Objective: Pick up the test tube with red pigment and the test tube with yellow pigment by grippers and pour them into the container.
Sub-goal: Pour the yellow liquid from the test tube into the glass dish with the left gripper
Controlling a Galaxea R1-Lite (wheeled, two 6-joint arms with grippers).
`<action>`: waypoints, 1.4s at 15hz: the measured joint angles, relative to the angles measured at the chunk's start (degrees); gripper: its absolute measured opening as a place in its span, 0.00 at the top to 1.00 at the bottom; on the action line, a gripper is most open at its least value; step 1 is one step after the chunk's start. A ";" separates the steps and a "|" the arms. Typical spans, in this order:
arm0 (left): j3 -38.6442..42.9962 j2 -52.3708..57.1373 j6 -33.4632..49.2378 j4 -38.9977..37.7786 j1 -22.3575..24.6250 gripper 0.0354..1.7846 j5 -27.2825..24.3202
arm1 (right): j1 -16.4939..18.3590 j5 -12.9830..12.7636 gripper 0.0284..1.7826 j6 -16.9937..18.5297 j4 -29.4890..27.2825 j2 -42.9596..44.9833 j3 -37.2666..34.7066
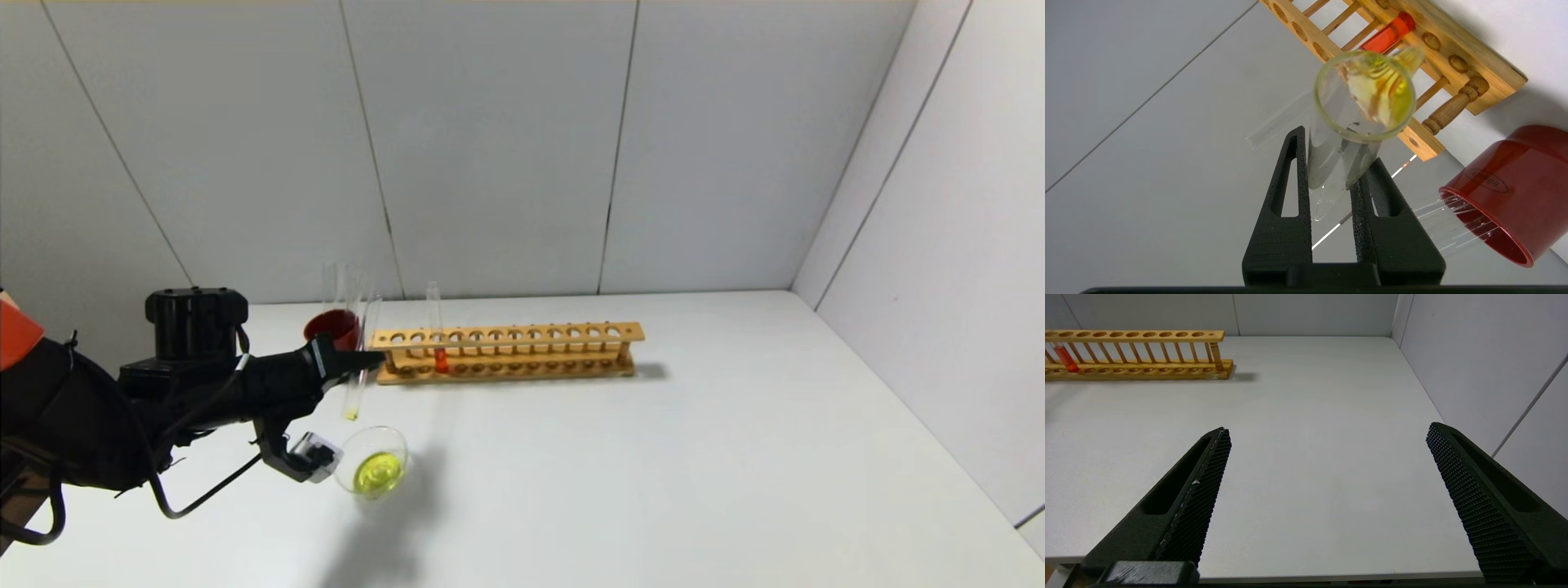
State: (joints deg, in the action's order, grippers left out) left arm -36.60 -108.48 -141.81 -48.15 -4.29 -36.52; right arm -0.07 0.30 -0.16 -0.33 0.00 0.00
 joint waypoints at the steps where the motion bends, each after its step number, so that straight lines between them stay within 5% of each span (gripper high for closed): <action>1: 0.00 0.05 -0.06 0.00 0.00 0.83 0.01 | 0.00 0.02 0.02 0.00 0.00 0.00 0.00; 15: 0.44 1.87 -2.05 0.02 -0.78 0.83 1.85 | 0.00 0.02 0.02 0.02 0.00 0.00 0.00; 21: 1.16 4.13 14.56 -2.29 -1.90 0.83 10.12 | 0.00 0.02 0.02 0.00 0.00 0.00 0.00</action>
State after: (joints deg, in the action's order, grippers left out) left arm -35.44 -104.35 -127.26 -50.44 -6.19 -26.40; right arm -0.07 0.33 -0.16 -0.33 0.00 0.00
